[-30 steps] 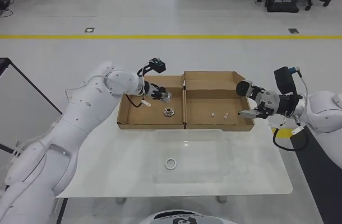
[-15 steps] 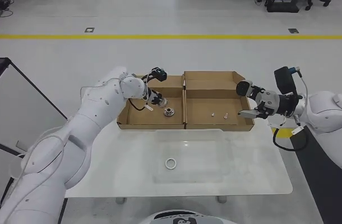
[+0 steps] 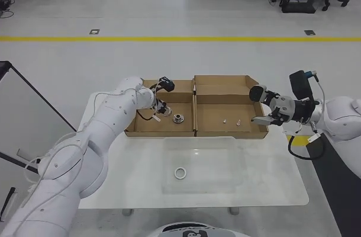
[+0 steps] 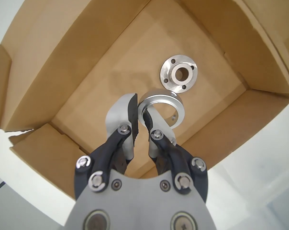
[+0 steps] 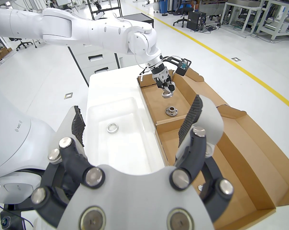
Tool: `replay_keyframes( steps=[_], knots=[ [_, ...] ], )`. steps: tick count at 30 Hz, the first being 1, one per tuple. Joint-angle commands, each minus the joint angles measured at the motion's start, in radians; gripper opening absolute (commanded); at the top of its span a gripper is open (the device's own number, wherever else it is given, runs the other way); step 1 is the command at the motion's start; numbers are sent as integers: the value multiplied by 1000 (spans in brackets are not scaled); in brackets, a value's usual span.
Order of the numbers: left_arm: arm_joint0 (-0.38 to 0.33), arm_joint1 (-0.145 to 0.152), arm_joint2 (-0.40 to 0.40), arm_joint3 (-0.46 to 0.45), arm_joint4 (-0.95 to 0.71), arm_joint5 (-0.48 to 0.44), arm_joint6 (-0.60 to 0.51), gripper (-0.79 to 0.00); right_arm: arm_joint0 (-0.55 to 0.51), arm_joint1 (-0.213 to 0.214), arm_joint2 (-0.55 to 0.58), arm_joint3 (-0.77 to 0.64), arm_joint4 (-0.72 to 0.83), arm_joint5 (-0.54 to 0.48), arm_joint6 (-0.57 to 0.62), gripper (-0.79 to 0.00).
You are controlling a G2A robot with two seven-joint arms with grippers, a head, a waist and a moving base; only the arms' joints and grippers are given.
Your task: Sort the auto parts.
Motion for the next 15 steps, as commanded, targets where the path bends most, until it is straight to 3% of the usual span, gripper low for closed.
replay_keyframes(
  steps=[1, 15],
  knots=[
    [4, -9, 6, 21, 15, -1, 11, -785, 0, 0, 0, 0, 0, 0, 0, 0],
    [25, -58, 19, 120, 64, -7, 42, -785, 0, 0, 0, 0, 0, 0, 0, 0]
  ],
)
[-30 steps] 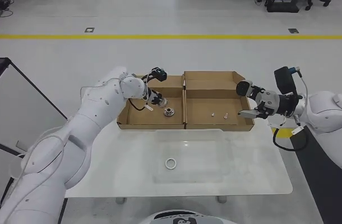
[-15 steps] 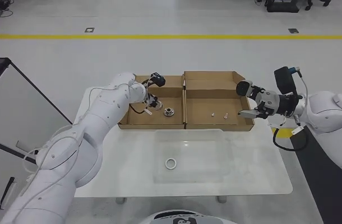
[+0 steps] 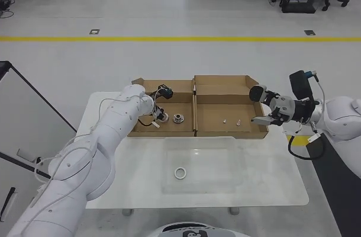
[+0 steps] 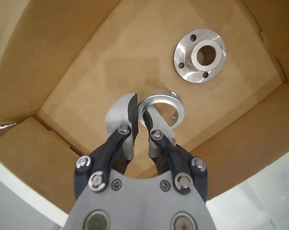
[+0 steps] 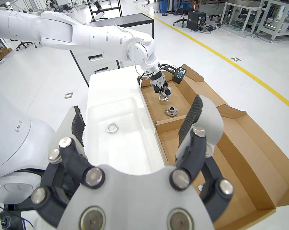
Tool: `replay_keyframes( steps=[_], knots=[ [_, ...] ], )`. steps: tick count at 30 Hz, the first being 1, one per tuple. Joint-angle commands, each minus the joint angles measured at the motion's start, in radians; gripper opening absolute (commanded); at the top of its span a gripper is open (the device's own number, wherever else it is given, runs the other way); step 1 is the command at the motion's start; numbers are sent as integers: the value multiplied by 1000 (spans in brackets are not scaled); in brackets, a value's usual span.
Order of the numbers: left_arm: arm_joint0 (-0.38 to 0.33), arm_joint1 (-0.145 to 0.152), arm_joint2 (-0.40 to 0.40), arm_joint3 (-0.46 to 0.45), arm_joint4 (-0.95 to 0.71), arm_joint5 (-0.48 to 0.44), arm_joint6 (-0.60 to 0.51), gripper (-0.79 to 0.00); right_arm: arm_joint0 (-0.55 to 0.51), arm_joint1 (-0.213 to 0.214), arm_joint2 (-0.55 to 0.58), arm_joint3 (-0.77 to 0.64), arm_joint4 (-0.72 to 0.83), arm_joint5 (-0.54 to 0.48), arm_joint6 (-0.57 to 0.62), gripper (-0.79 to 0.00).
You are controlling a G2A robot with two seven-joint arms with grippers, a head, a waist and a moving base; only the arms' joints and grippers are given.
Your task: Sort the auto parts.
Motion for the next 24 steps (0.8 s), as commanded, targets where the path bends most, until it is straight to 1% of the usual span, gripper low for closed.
replay_keyframes(
  steps=[1, 4, 5, 6, 7, 8, 9, 10, 12, 18, 21, 24],
  knots=[
    [3, -6, -1, 10, 0, -2, 0, -776, 0, 0, 0, 0, 0, 0, 0, 0],
    [4, -14, -3, 18, 2, -4, -1, -579, 0, 0, 0, 0, 0, 0, 0, 0],
    [5, -16, -4, 22, 3, -4, 0, -496, 0, 0, 0, 0, 0, 0, 0, 0],
    [4, -18, -4, 25, 6, -4, 3, -459, 0, 0, 0, 0, 0, 0, 0, 0],
    [4, -20, -5, 29, 8, -5, 5, -369, 0, 0, 0, 0, 0, 0, 0, 0],
    [3, -22, -5, 32, 11, -6, 5, -225, 0, 0, 0, 0, 0, 0, 0, 0],
    [1, -24, -6, 35, 12, -8, 5, -120, 0, 0, 0, 0, 0, 0, 0, 0],
    [-1, -26, -7, 38, 13, -9, 6, -49, 0, 0, 0, 0, 0, 0, 0, 0],
    [-9, -27, -12, 47, 14, -12, 17, 0, 0, 0, 0, 0, 0, 0, 0, 0],
    [-49, -26, -29, 51, 15, -39, 47, 0, 0, 0, 0, 0, 0, 0, 0, 0],
    [-81, -20, -35, 39, 27, -87, 46, 0, 0, 0, 0, 0, 0, 0, 0, 0],
    [-113, -11, -44, 21, 26, -172, 13, 0, 0, 0, 0, 0, 0, 0, 0, 0]
  ],
)
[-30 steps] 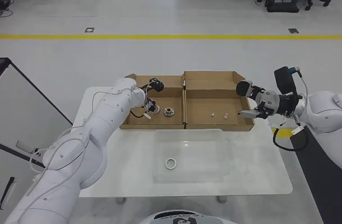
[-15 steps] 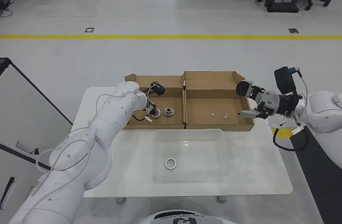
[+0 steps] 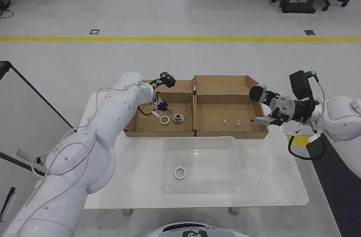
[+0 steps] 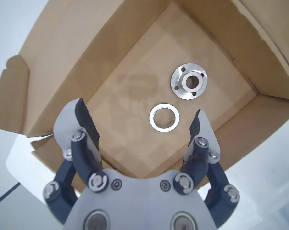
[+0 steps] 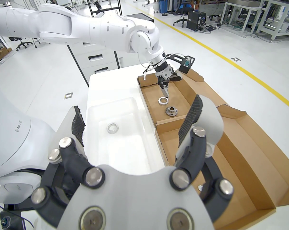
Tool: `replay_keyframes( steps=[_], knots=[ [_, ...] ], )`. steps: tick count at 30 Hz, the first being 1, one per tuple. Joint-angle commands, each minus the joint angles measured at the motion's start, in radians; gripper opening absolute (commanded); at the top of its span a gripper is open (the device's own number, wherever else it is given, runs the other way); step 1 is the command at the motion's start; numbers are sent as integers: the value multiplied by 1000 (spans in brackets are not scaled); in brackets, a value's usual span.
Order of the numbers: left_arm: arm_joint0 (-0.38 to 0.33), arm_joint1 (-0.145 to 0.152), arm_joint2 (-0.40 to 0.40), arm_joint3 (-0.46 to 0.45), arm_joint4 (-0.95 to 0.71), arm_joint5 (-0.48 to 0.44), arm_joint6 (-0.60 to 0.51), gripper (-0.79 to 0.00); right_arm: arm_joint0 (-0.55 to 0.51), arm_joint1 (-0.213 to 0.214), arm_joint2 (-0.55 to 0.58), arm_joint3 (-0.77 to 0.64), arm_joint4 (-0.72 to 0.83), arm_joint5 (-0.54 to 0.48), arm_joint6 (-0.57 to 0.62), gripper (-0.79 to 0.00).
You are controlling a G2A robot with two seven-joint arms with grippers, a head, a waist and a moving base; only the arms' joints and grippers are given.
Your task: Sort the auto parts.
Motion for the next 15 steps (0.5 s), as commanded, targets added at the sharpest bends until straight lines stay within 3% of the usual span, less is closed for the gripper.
replay_keyframes(
  steps=[1, 9, 15],
  knots=[
    [-26, 8, -7, -15, 0, -65, -29, 0, 0, 0, 0, 0, 0, 0, 0, 0],
    [-61, 53, -65, -94, -115, -278, -204, 0, 0, 0, 0, 0, 0, 0, 0, 0],
    [-26, 113, -55, -292, -199, -212, -276, 0, 0, 0, 0, 0, 0, 0, 0, 0]
  ],
)
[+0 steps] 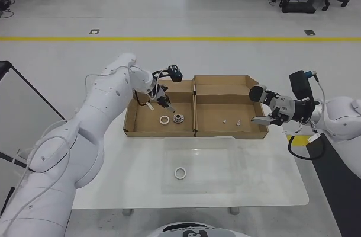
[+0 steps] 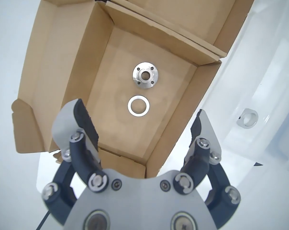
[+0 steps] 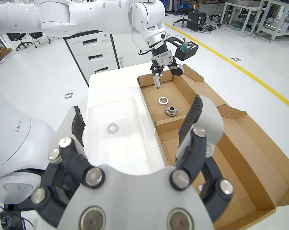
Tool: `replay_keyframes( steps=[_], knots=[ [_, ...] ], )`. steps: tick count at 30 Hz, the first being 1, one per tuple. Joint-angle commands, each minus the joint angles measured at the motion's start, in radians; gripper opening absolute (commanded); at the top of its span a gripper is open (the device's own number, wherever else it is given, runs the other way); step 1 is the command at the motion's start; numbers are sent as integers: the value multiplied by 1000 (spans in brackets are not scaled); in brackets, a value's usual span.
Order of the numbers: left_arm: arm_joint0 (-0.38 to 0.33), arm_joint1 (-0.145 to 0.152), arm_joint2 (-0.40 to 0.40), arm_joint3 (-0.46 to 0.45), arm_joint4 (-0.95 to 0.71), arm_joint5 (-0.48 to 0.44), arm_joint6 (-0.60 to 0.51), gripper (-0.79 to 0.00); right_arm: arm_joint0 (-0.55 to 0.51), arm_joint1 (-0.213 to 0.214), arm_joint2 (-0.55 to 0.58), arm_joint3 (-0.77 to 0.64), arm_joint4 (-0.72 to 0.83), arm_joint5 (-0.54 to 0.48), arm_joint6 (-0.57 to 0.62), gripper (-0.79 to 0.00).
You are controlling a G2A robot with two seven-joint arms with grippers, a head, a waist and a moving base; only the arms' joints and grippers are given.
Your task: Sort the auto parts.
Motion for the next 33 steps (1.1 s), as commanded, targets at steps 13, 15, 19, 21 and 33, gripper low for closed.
replay_keyframes(
  steps=[13, 15, 19, 21, 33],
  knots=[
    [231, 287, -113, -811, -229, 304, -303, 0, 0, 0, 0, 0, 0, 0, 0, 0],
    [263, 324, -130, -896, -233, 330, -329, 0, 0, 0, 0, 0, 0, 0, 0, 0],
    [302, 383, -135, -1025, -232, 368, -367, 0, 0, 0, 0, 0, 0, 0, 0, 0],
    [310, 403, -125, -1069, -233, 384, -383, 0, 0, 0, 0, 0, 0, 0, 0, 0],
    [297, 476, 14, -1194, -246, 420, -419, 0, 0, 0, 0, 0, 0, 0, 0, 0]
  ],
)
